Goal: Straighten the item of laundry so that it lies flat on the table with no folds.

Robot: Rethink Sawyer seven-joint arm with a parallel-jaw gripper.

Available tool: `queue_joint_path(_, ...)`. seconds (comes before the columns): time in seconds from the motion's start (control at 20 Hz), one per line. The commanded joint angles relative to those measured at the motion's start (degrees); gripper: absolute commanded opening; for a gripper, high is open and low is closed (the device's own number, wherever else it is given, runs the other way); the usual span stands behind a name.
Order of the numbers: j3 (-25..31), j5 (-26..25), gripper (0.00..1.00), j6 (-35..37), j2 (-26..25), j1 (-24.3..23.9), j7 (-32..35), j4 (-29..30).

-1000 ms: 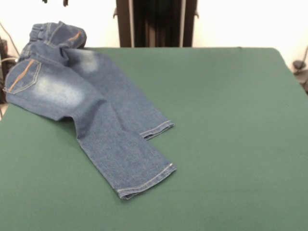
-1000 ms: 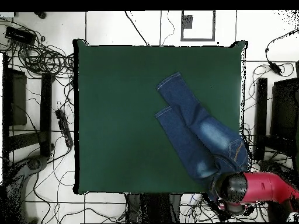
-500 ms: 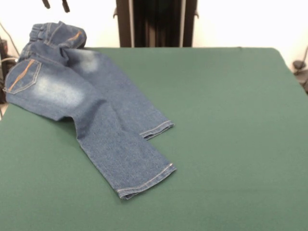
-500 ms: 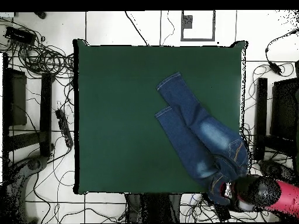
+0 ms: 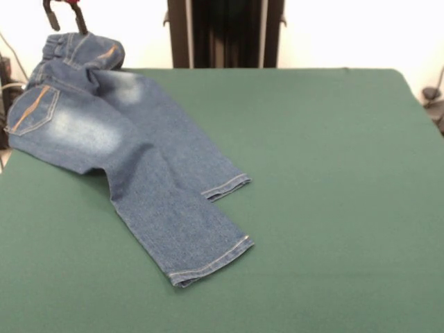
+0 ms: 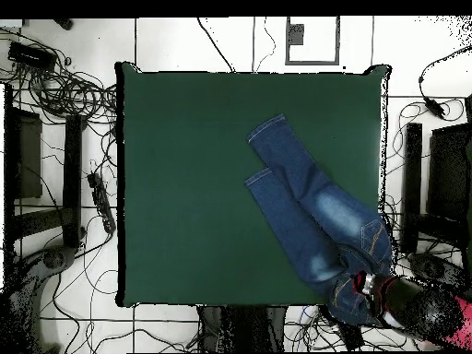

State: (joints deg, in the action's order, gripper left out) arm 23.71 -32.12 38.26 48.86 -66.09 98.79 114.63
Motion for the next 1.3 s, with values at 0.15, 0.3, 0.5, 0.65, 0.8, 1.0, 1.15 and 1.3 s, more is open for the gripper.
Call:
queue_joint_path(0.15,13.65,0.46,1.0,-11.31,-3.76,-1.18,-7.17,7.72)
queue_joint_path(0.3,13.11,-0.68,1.0,-11.84,-3.71,0.42,-4.98,7.6)
queue_joint_path(0.5,6.17,-4.8,1.0,-14.76,-6.43,7.94,2.32,2.85)
queue_joint_path(0.65,3.74,-4.61,1.0,-15.24,-7.76,10.98,4.55,0.73)
queue_joint_path(0.8,2.97,-3.38,1.0,-16.1,-7.58,13.1,6.0,0.72)
queue_joint_path(1.0,1.23,-1.3,1.0,-16.6,-7.14,17.89,9.47,-0.14)
queue_joint_path(1.15,-1.61,-0.56,1.0,-16.26,-7.85,22.58,12.15,-2.4)
queue_joint_path(1.3,-3.54,0.73,1.0,-16.7,-8.25,25.54,13.2,-3.56)
